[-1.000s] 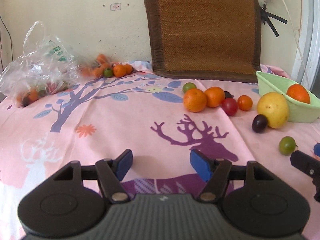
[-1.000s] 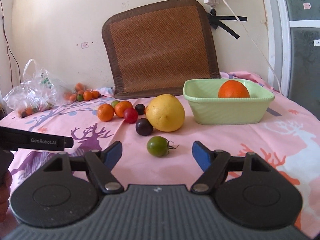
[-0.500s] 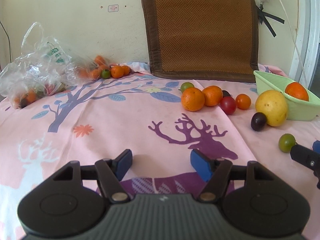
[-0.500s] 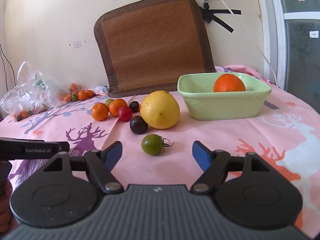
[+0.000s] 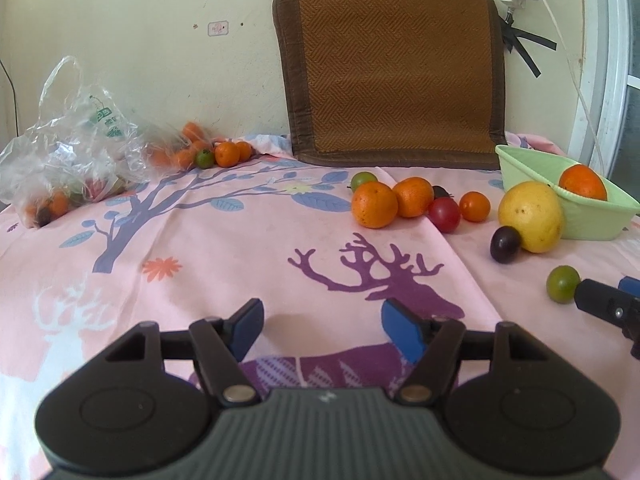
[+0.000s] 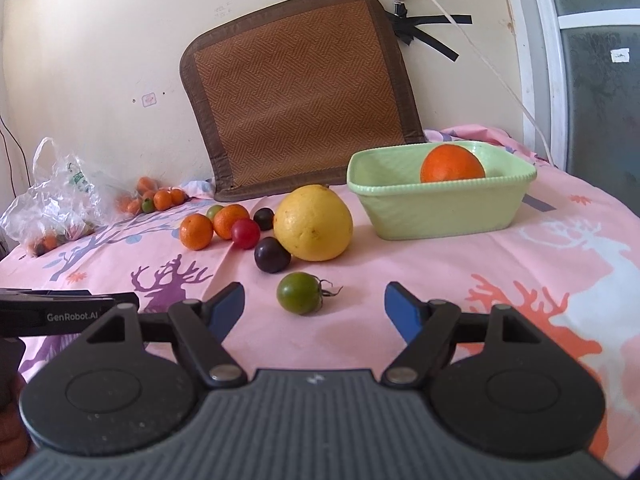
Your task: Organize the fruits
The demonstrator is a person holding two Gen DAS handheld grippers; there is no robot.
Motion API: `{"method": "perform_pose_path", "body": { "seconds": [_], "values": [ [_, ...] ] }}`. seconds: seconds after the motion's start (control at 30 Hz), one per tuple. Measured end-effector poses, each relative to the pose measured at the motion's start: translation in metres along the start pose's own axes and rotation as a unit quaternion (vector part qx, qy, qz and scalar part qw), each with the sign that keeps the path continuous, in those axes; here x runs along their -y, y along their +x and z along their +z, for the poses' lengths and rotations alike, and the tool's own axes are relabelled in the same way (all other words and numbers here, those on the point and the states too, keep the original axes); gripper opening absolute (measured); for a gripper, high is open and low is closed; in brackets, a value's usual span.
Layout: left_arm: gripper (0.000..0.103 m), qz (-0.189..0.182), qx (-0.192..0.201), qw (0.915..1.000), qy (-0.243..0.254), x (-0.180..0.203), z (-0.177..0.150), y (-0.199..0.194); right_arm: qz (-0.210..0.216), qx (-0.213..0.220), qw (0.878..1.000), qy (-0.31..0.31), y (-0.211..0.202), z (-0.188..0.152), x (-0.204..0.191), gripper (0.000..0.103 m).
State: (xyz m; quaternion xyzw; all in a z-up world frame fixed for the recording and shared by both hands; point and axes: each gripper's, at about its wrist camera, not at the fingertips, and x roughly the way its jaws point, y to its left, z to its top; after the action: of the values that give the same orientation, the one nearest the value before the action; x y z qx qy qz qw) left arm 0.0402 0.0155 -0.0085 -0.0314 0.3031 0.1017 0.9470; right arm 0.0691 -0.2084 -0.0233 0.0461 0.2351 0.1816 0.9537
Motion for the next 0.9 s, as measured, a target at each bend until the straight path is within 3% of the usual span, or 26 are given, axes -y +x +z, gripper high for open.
{"method": "perform_pose_path", "body": {
  "seconds": [0.9],
  "values": [
    [0.070,-0.014,0.015,0.9998,-0.007,-0.0017,-0.0011,-0.0041,0.000,0.000,1.000,-0.001,-0.0002,0.0002,0.0000,0.079]
  ]
}}
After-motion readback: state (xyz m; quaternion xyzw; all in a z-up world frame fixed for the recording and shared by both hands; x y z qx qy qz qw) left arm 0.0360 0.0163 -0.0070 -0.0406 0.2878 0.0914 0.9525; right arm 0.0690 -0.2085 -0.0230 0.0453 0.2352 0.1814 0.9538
